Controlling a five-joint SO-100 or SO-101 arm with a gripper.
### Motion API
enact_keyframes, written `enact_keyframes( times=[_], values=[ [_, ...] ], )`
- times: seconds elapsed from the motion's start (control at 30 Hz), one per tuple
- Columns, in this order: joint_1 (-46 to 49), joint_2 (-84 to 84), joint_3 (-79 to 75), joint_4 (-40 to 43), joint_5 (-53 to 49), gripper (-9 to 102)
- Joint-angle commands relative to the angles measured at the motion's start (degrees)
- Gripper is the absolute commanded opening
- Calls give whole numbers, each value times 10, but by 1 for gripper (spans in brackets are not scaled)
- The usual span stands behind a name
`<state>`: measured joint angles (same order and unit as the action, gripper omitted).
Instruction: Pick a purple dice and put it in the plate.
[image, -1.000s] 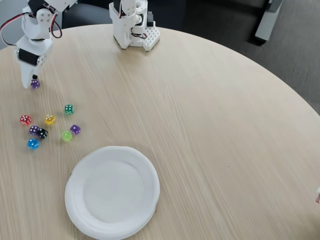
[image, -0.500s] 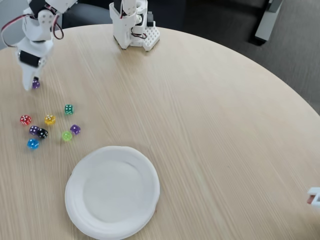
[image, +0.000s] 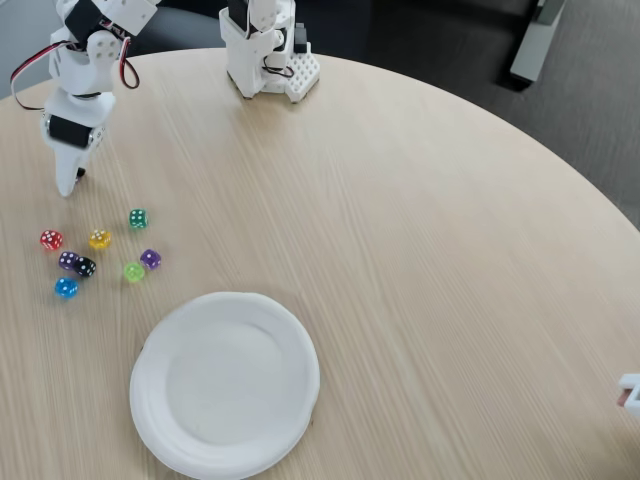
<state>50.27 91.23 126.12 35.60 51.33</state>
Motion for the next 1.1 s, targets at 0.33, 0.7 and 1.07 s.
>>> enact_keyframes(
  times=[0.33, 0.7, 1.07],
  values=[
    [6, -3, -7, 3, -9, 13],
    [18, -3, -7, 4, -7, 14],
    [51, -3, -8, 4, -18, 13]
  ],
)
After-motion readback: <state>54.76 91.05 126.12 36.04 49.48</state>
